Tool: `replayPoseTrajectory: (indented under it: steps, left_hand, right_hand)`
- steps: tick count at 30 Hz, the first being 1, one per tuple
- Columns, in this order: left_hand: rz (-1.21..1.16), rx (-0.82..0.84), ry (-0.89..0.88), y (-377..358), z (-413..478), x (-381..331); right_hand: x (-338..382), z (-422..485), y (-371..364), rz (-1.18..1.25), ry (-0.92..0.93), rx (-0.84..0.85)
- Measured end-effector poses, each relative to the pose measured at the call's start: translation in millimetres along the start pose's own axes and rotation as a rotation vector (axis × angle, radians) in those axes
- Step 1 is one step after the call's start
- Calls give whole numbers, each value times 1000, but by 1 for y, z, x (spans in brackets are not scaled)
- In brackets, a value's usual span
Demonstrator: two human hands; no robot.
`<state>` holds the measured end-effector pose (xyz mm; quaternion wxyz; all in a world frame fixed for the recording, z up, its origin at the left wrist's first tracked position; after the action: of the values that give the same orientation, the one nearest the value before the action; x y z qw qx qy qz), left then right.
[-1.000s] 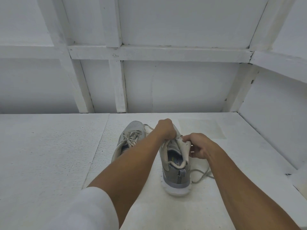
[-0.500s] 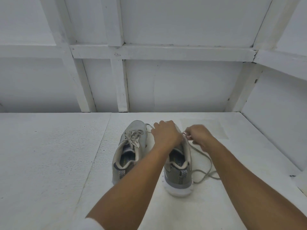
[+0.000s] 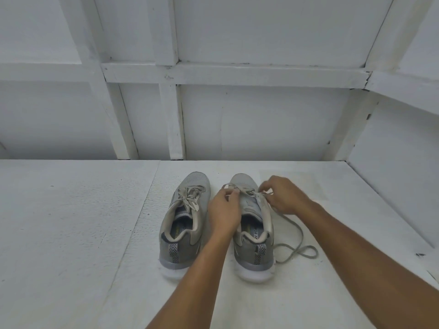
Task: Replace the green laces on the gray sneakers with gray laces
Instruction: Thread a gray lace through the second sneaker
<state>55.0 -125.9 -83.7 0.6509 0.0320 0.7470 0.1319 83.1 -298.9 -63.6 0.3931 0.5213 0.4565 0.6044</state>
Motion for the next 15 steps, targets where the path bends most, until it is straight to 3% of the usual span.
replayPoseTrajectory:
  steps: [5,10,11,13,15]
  left_hand:
    - [-10,-31,-4,-2,-2,2]
    - [-35,-52,13,-4,-2,3]
    - [-39,-52,16,-4,-3,3]
    - [-35,-56,19,-5,-3,2]
    - [-28,-58,21,-6,-3,1]
  right_hand:
    - [-4,1,12,364,-81,-149]
    - [-13,10,56,1478,-334,-496]
    - [-15,11,59,1584,-350,-537]
    - [-11,9,58,1450,-350,-523]
    - [-3,3,49,1012,-289,-419]
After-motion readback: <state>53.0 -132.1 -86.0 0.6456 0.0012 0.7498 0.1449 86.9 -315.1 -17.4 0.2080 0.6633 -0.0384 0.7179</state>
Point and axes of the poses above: each hand's wrist, its own z-axis towards the middle knuckle, its own y-axis out of the back of the hand, x = y × z, the point moved 1 cm from there along z, towards the middle knuckle, and after that the axes turned 4 degrees about y, right-handed, at the moved point
